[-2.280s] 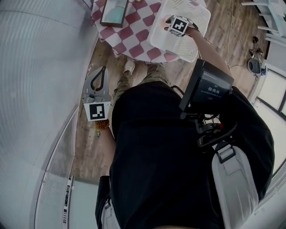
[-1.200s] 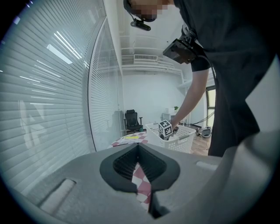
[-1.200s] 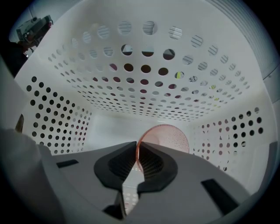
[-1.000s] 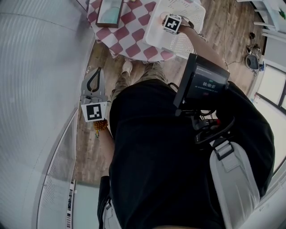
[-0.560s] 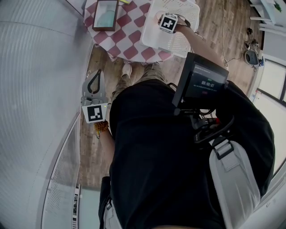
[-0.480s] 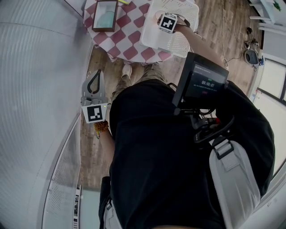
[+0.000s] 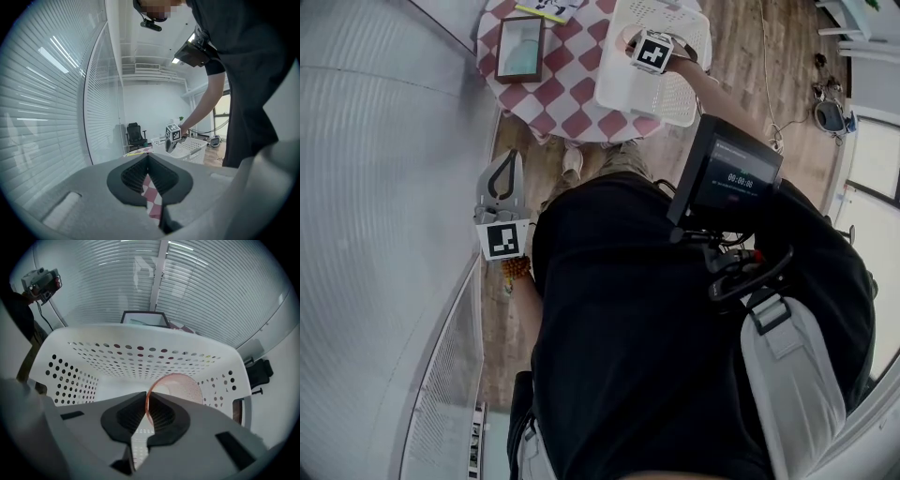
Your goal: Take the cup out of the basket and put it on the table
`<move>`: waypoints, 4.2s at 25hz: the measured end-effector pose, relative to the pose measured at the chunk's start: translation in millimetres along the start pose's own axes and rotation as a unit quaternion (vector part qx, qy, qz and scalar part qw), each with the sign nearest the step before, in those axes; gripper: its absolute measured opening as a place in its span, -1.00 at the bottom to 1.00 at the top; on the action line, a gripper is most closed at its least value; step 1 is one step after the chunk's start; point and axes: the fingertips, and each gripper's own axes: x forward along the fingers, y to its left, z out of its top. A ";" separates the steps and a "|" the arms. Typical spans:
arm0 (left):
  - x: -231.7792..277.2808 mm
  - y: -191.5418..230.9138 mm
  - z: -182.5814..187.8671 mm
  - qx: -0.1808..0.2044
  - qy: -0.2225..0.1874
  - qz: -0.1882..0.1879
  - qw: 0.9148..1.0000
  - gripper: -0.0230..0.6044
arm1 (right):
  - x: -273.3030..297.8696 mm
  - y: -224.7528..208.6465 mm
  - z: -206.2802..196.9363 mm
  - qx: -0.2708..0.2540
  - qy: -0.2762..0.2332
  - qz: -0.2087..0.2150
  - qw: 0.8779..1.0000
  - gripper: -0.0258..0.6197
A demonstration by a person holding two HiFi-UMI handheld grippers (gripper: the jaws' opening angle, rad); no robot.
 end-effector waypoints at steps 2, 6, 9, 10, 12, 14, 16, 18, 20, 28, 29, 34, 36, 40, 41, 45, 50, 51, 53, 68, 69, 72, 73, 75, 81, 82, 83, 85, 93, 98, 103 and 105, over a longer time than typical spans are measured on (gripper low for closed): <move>4.8 0.8 0.7 0.004 -0.003 -0.007 1.000 -0.91 | -3.1 -0.3 1.8 0.018 -0.012 0.002 1.000 -0.84; 12.8 0.0 7.9 0.007 -0.010 -0.022 1.000 -0.91 | -23.8 -6.0 10.8 0.017 -0.036 -0.017 0.999 -0.84; 18.2 -3.3 18.0 0.017 -0.013 -0.035 0.999 -0.91 | -43.3 -7.1 12.7 0.022 -0.050 -0.027 0.998 -0.84; 20.9 -3.7 20.4 0.019 -0.014 -0.039 0.999 -0.91 | -48.8 -7.3 13.5 0.025 -0.055 -0.029 0.998 -0.84; 27.4 -3.1 22.6 0.025 -0.016 -0.046 0.999 -0.91 | -56.5 -8.2 16.3 0.029 -0.064 -0.031 0.997 -0.84; 34.0 -2.4 20.2 0.032 -0.021 -0.054 0.998 -0.91 | -58.2 -10.1 17.6 0.033 -0.071 -0.037 0.996 -0.84; 39.5 -3.1 18.4 0.034 -0.023 -0.062 0.997 -0.91 | -61.2 -13.0 17.6 0.038 -0.079 -0.045 0.995 -0.84; 44.4 -4.4 21.4 0.033 -0.024 -0.068 0.997 -0.91 | -70.9 -18.6 18.9 0.047 -0.092 -0.054 0.993 -0.84; 48.6 -5.2 23.5 0.039 -0.027 -0.074 0.996 -0.91 | -82.8 -25.1 24.4 0.050 -0.107 -0.066 0.991 -0.84; 55.2 -20.3 53.9 0.050 -0.041 -0.097 0.993 -0.91 | -152.3 -38.3 35.0 0.071 -0.171 -0.114 0.976 -0.84; 56.9 -20.6 54.5 0.053 -0.043 -0.100 0.993 -0.91 | -158.2 -38.9 37.2 0.073 -0.178 -0.119 0.974 -0.84; 65.7 -19.3 59.8 0.069 -0.047 -0.112 0.990 -0.91 | -191.6 -40.7 50.5 0.071 -0.213 -0.144 0.964 -0.84; 68.7 -18.8 62.0 0.076 -0.051 -0.116 0.989 -0.91 | -204.6 -40.6 57.2 0.072 -0.232 -0.153 0.958 -0.84; 73.5 -21.5 65.6 0.088 -0.055 -0.126 0.987 -0.91 | -232.2 -39.2 67.6 0.086 -0.278 -0.165 0.942 -0.84; 73.9 -22.0 67.0 0.087 -0.057 -0.127 0.986 -0.91 | -239.2 -38.2 70.2 0.091 -0.291 -0.167 0.938 -0.84; 75.1 -21.8 74.2 0.089 -0.069 -0.133 0.985 -0.91 | -265.3 -34.6 80.6 0.108 -0.334 -0.177 0.919 -0.84; 79.8 -22.2 73.4 0.078 -0.067 -0.138 0.985 -0.91 | -292.2 -27.0 90.7 0.111 -0.371 -0.193 0.901 -0.84; 80.7 -23.1 74.8 0.085 -0.071 -0.141 0.984 -0.91 | -297.2 -24.6 91.9 0.112 -0.378 -0.195 0.898 -0.84; 82.8 -25.1 77.7 0.100 -0.079 -0.149 0.981 -0.91 | -306.9 -19.3 93.6 0.116 -0.392 -0.197 0.891 -0.84; 101.8 -52.3 86.5 0.066 -0.095 -0.194 0.974 -0.91 | -366.2 31.6 78.1 0.150 -0.505 -0.225 0.820 -0.84; 102.6 -55.6 88.7 0.083 -0.099 -0.203 0.971 -0.91 | -369.5 35.2 76.8 0.147 -0.516 -0.231 0.812 -0.84; 97.0 -69.2 107.2 0.115 -0.111 -0.224 0.962 -0.91 | -389.1 53.0 70.9 0.138 -0.537 -0.245 0.795 -0.84; 94.0 -73.0 112.8 0.111 -0.114 -0.227 0.961 -0.91 | -393.8 60.9 69.3 0.139 -0.541 -0.246 0.792 -0.84; 90.5 -77.5 115.5 0.067 -0.106 -0.227 0.966 -0.91 | -397.3 75.8 67.7 0.143 -0.551 -0.243 0.785 -0.84; 97.6 -84.1 118.8 0.044 -0.114 -0.245 0.962 -0.91 | -371.8 99.6 61.5 0.163 -0.566 -0.220 0.777 -0.84; 98.0 -86.1 119.3 0.042 -0.117 -0.247 0.961 -0.91 | -367.5 103.5 60.2 0.167 -0.568 -0.216 0.776 -0.84; 98.0 -88.3 118.7 0.039 -0.117 -0.249 0.961 -0.91 | -363.7 107.7 58.8 0.170 -0.571 -0.213 0.775 -0.84; 97.8 -92.5 115.2 0.037 -0.111 -0.254 0.960 -0.91 | -355.3 115.3 56.1 0.178 -0.572 -0.204 0.774 -0.84; 100.6 -98.2 108.9 0.027 -0.114 -0.268 0.956 -0.91 | -316.8 141.4 56.9 0.171 -0.551 -0.171 0.799 -0.84; 99.5 -98.2 99.8 0.020 -0.106 -0.267 0.958 -0.91 | -297.5 158.5 59.8 0.171 -0.548 -0.147 0.805 -0.84; 98.8 -100.5 94.0 0.016 -0.100 -0.269 0.958 -0.91 | -282.1 167.7 56.5 0.181 -0.540 -0.136 0.811 -0.84; 97.8 -102.1 91.3 0.012 -0.098 -0.269 0.958 -0.91 | -272.6 173.3 54.2 0.183 -0.531 -0.129 0.817 -0.84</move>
